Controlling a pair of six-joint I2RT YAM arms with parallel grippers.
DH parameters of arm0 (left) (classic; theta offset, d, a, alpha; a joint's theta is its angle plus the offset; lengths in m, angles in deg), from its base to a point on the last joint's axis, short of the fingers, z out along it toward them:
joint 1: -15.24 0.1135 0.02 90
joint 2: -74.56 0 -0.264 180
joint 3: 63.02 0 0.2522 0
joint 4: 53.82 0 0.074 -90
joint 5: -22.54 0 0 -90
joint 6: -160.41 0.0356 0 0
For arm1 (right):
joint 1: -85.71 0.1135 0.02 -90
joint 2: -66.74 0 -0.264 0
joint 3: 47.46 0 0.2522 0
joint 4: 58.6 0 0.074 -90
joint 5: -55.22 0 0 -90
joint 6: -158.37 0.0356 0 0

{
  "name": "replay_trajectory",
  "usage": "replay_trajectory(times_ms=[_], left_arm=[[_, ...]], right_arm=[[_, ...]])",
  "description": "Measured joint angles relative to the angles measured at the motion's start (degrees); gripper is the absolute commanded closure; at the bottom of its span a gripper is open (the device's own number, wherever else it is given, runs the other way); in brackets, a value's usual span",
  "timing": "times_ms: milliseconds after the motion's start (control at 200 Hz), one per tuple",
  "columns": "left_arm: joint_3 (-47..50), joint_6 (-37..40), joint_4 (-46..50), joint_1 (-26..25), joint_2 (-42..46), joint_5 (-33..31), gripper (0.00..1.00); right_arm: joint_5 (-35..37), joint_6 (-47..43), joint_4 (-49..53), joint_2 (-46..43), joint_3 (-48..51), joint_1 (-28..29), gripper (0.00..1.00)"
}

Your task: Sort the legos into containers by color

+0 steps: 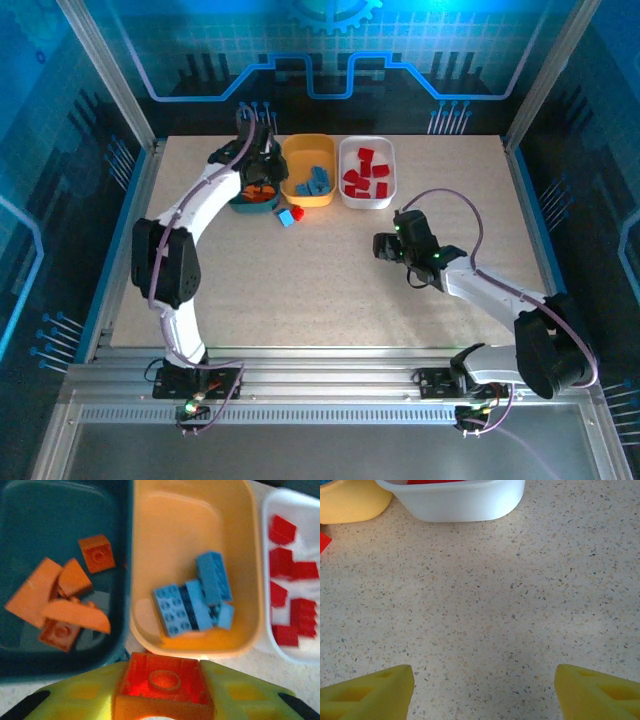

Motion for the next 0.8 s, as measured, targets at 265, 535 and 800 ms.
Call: replay_trajectory(times_ms=[265, 535, 800], left_arm=[[-6.1, -1.6, 2.1, 6.3, -9.5, 4.4, 0.11], [10.4, -3.6, -4.7, 3.8, 3.1, 7.3, 0.01], [31.4, -11.7, -11.8, -5.6, 19.5, 2.4, 0.18]], right_arm=[[-0.2, 0.3, -0.7, 0.0, 0.0, 0.0, 0.23], [-0.8, 0.2, -0.8, 0.0, 0.0, 0.0, 0.22], [-1.0, 0.5, -0.8, 0.0, 0.0, 0.3, 0.22]])
